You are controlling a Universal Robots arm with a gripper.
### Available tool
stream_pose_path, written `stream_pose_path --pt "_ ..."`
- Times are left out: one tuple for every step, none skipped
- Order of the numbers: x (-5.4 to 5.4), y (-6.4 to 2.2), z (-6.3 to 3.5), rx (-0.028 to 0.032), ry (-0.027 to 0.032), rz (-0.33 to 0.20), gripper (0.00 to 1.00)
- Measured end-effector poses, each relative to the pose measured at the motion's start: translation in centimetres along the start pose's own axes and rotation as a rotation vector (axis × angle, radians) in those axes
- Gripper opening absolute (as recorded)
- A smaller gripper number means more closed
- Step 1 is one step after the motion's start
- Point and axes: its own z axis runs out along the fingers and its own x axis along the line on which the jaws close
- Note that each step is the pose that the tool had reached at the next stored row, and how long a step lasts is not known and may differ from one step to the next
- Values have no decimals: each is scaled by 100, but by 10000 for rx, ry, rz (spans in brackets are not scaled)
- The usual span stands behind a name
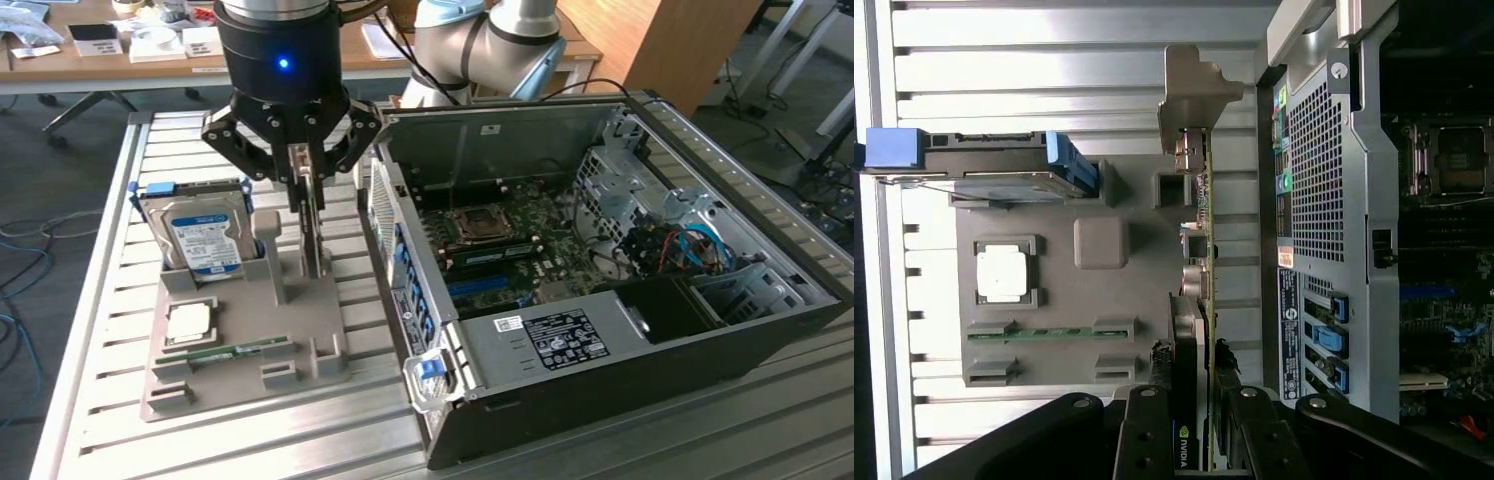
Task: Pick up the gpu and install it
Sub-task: 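Pick up the gpu and move the gpu toward the slot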
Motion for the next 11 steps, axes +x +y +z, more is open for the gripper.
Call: stream_pose_path --pt "0 0 0 1 0 0 27" --pt "0 0 -1 1 1 0 27" --pt "0 0 -1 2 1 0 27" --pt "0 0 -1 2 2 0 27" --pt "0 0 -2 2 2 0 27" --pt "0 0 -6 3 3 0 27" --pt "0 0 -13 4 4 0 27" --pt "-1 1 -21 3 3 1 27" --pt "-1 1 -31 3 2 1 27" --pt "-1 2 -43 3 2 1 27" --pt "-1 3 -56 2 1 0 27"
